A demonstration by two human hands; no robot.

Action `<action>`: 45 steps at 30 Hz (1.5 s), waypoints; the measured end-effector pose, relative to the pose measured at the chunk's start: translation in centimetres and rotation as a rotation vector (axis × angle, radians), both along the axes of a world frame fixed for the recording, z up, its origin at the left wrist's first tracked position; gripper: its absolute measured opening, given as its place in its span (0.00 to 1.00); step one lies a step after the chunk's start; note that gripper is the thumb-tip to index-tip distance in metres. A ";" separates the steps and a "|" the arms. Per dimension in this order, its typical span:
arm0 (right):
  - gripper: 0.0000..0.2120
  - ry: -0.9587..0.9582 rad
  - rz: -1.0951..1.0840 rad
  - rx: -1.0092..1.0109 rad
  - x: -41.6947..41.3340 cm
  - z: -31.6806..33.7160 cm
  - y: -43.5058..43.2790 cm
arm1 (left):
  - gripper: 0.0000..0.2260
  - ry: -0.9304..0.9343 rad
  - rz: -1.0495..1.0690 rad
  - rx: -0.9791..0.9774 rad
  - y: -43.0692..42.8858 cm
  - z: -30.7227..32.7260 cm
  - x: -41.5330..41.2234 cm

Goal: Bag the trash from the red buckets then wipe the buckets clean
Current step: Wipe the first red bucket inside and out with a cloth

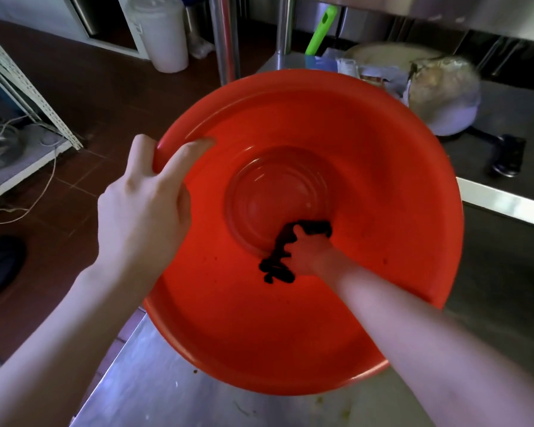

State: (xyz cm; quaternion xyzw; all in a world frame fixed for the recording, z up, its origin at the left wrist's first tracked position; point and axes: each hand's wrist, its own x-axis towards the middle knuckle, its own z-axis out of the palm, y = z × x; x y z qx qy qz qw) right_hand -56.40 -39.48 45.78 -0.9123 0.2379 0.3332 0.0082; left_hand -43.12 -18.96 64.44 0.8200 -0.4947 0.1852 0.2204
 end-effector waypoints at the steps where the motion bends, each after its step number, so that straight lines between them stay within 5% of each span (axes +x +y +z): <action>1: 0.23 0.014 -0.014 0.076 0.6 -0.6 0.7 | 0.26 -0.001 0.003 0.000 0.1 -0.1 0.0; 6: 0.21 -0.273 -0.059 0.357 4.9 -1.7 4.2 | 0.28 0.023 0.018 -0.020 -0.1 -0.3 0.2; 11: 0.19 -0.634 -0.491 0.597 8.0 -1.4 6.7 | 0.29 0.018 0.006 -0.043 0.4 -0.7 0.5; 13: 0.23 -0.650 -0.457 0.579 6.9 -1.4 6.6 | 0.29 0.020 0.006 -0.051 0.5 -0.9 0.1; 20: 0.24 -0.070 -0.250 0.309 1.4 0.7 2.1 | 0.27 0.209 0.074 -0.066 1.2 -2.8 -2.1; 25: 0.31 0.126 -0.119 -0.158 -1.5 2.1 1.7 | 0.27 0.243 0.097 -0.051 1.2 -2.4 -2.6; 26: 0.31 0.049 -0.238 -0.141 -1.8 2.6 1.3 | 0.27 0.247 0.098 -0.047 1.2 -2.3 -2.6; 29: 0.33 -0.683 -0.800 0.023 -2.4 2.5 1.3 | 0.27 0.250 0.088 -0.058 1.3 -2.5 -2.9; 30: 0.32 -0.788 -0.892 0.062 -2.6 2.9 1.1 | 0.27 0.246 0.085 -0.068 1.2 -2.5 -3.1; 34: 0.26 -0.242 -0.733 -0.018 -3.5 2.4 0.0 | 0.28 0.232 0.103 -0.101 1.0 -2.6 -3.8; 36: 0.26 -0.148 -0.639 0.087 -3.3 2.1 0.8 | 0.28 0.232 0.107 -0.110 1.0 -2.5 -4.4; 38: 0.22 -0.264 -0.604 0.294 -2.3 1.0 2.8 | 0.28 0.231 0.098 -0.106 1.0 -2.4 -5.0; 43: 0.15 -0.603 -1.028 0.870 4.0 0.3 5.8 | 0.30 0.231 0.075 -0.103 0.9 -1.7 -4.6; 45: 0.12 -0.737 -1.077 0.949 6.2 0.3 6.2 | 0.30 0.175 0.040 -0.104 0.9 -0.9 -4.3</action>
